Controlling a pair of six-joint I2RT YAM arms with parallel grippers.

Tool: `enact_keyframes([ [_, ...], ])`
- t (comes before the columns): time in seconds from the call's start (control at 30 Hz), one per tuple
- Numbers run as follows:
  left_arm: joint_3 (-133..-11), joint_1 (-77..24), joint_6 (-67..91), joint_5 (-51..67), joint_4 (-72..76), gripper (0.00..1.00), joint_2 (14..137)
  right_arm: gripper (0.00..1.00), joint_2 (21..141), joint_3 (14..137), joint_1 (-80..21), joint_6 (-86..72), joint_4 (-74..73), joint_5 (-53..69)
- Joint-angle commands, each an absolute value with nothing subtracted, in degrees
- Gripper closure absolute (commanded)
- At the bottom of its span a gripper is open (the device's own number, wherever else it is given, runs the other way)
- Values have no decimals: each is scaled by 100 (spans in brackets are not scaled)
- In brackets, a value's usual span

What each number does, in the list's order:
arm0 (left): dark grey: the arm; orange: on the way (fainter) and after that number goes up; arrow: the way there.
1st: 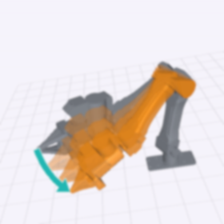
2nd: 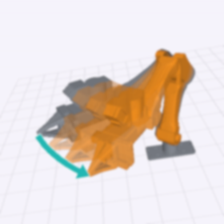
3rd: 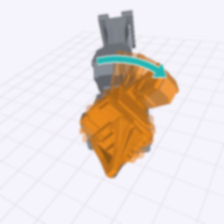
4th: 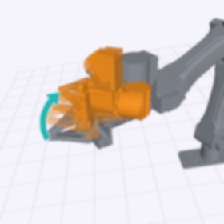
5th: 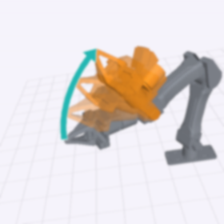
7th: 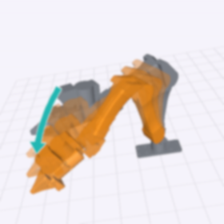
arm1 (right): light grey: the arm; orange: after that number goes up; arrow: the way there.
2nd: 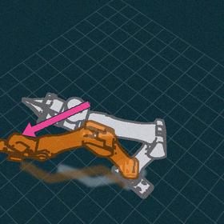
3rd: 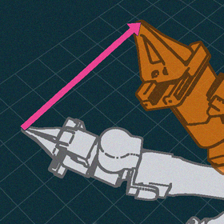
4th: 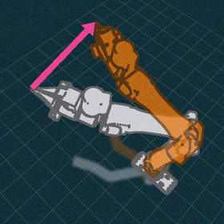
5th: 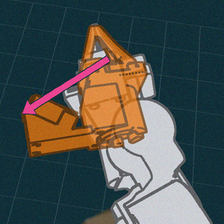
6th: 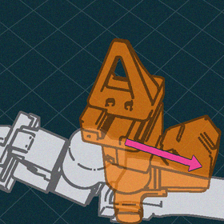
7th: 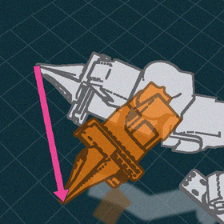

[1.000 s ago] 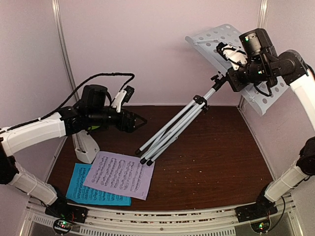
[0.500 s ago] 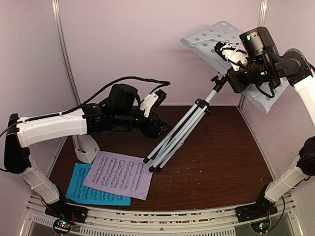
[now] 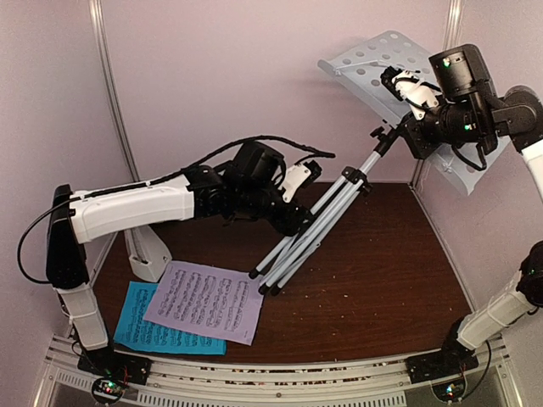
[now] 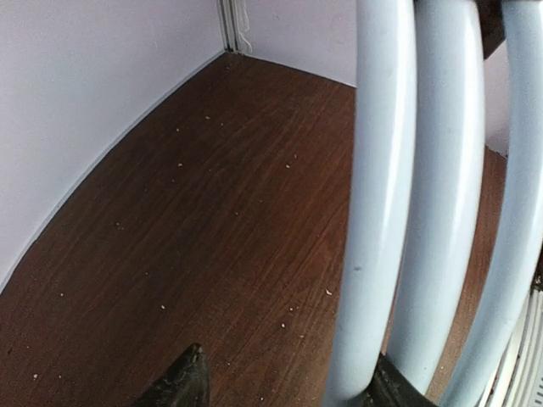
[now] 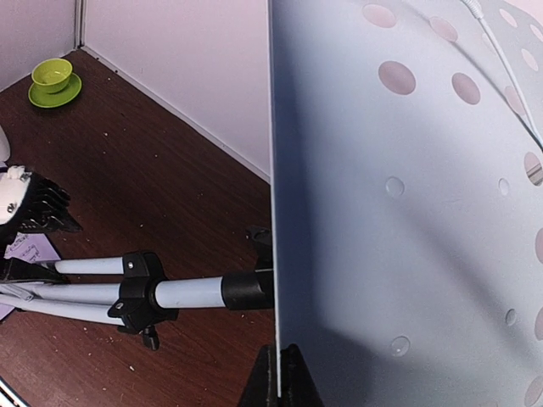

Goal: Set up the instrument practice props

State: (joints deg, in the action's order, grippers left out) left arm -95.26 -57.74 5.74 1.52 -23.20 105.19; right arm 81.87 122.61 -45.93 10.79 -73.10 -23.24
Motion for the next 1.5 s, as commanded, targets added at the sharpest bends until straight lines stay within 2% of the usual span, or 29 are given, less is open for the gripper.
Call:
enact_keyframes([
  [0.0,-9913,-5861,355,-289,-2704,46,10718,100,7669,12505,-4629,1028,-5798,-2710],
  [0.13,-9987,-6040,-218,-481,-2675,58,10754,100,7664,12542,-4636,1084,-5873,-2660],
  [0.3,-9951,-6254,-1278,-310,-2512,88,10787,100,7634,12574,-4625,1143,-5873,-2541],
  [0.37,-9799,-6267,-1608,-352,-2343,95,10748,100,7637,12637,-4634,1164,-5914,-2452],
  [0.53,-9523,-6267,-2493,-645,-1940,98,10614,100,7578,12662,-4636,1177,-5950,-2209],
  [0.73,-9186,-6267,-3608,-1468,-432,99,10501,100,7517,12629,-4632,1200,-5974,-2049],
  [1.03,-9189,-6259,-3669,-2541,1596,100,11058,100,7533,12887,-4634,1406,-5908,-2270],
  [1.13,-9344,-6212,-3267,-2276,1467,74,11155,100,7517,12913,-4645,1498,-5795,-2410],
  [1.3,-9364,-6134,-2566,-1901,1096,43,10953,100,7464,12687,-4662,1667,-5583,-2844],
  [1.47,-8874,-6051,-1979,-1613,1002,22,10464,100,7472,12578,-4670,1794,-5385,-3249],
])
